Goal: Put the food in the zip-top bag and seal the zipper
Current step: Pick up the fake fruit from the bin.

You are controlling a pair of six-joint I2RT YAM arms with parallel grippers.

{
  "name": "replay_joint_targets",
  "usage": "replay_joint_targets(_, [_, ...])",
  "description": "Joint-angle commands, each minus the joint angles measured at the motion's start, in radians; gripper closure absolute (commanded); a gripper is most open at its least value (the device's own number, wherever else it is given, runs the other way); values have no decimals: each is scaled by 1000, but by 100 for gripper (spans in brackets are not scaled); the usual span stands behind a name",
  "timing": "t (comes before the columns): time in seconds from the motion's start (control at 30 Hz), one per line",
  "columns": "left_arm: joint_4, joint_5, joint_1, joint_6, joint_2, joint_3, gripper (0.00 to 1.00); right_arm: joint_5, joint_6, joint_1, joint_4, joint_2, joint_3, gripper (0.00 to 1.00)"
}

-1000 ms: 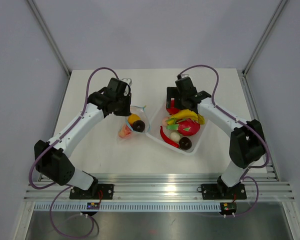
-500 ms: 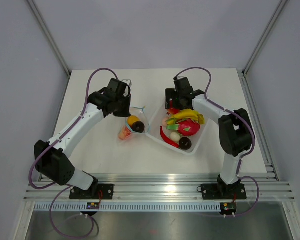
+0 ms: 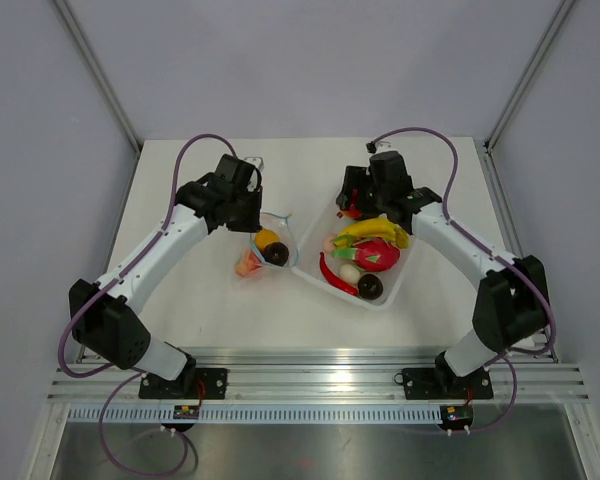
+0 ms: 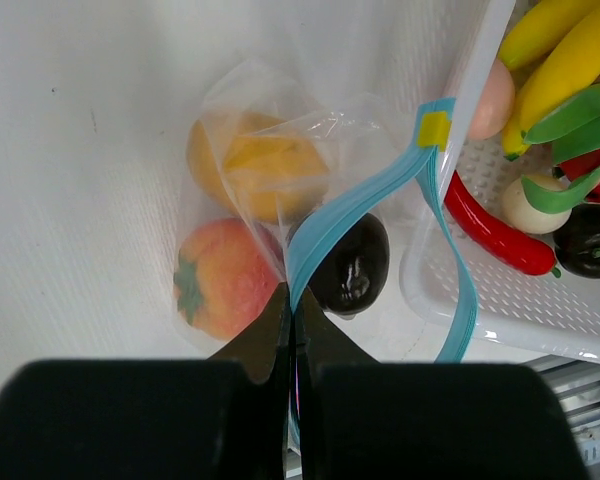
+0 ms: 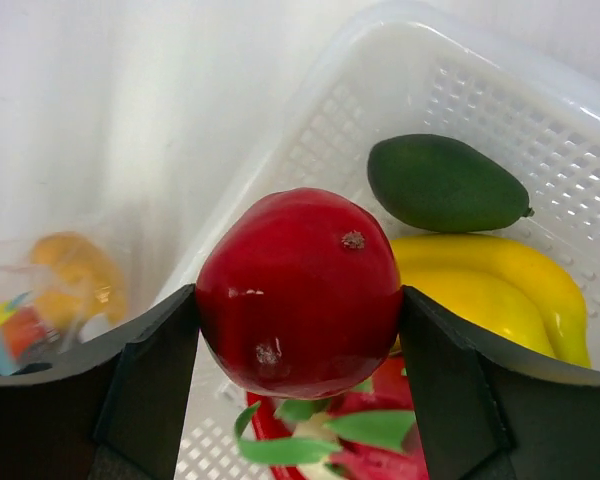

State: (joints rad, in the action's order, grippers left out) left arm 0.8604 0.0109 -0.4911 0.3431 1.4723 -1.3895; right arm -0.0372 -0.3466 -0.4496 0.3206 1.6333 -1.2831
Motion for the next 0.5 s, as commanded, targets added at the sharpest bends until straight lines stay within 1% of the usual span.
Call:
replay_joint_targets(0.0, [-40, -5, -3, -12, 3, -51, 100, 66, -55, -1, -26, -153, 37, 42])
replay_joint_targets(0.07, [-46, -5, -3, -10, 8, -48, 100, 91, -74, -21, -31, -191, 57, 42])
replay_joint_targets(0.1, [-49, -31, -3, -9, 8, -45, 100, 103, -81, -37, -28, -219, 57, 43])
replay_joint_targets(0.13, [-52, -32, -3, -7, 8, -42, 100, 100, -81, -76, -19, -225, 54, 43])
replay_joint_targets(0.23, [-58, -40, -3, -1, 8, -40, 100, 45, -68, -156, 23, -233, 18, 42])
replay_joint_targets(0.27, [-60, -42, -3, -1, 8, -40, 100, 43, -69, -199, 24, -231, 4, 42])
replay_joint_targets(0.4, [-64, -52, -3, 5, 5, -40, 100, 60, -120, -291, -17, -192, -12, 42])
replay_joint_targets(0.47, [-64, -64, -3, 7, 3, -42, 100, 79, -147, -316, -41, -168, -16, 42])
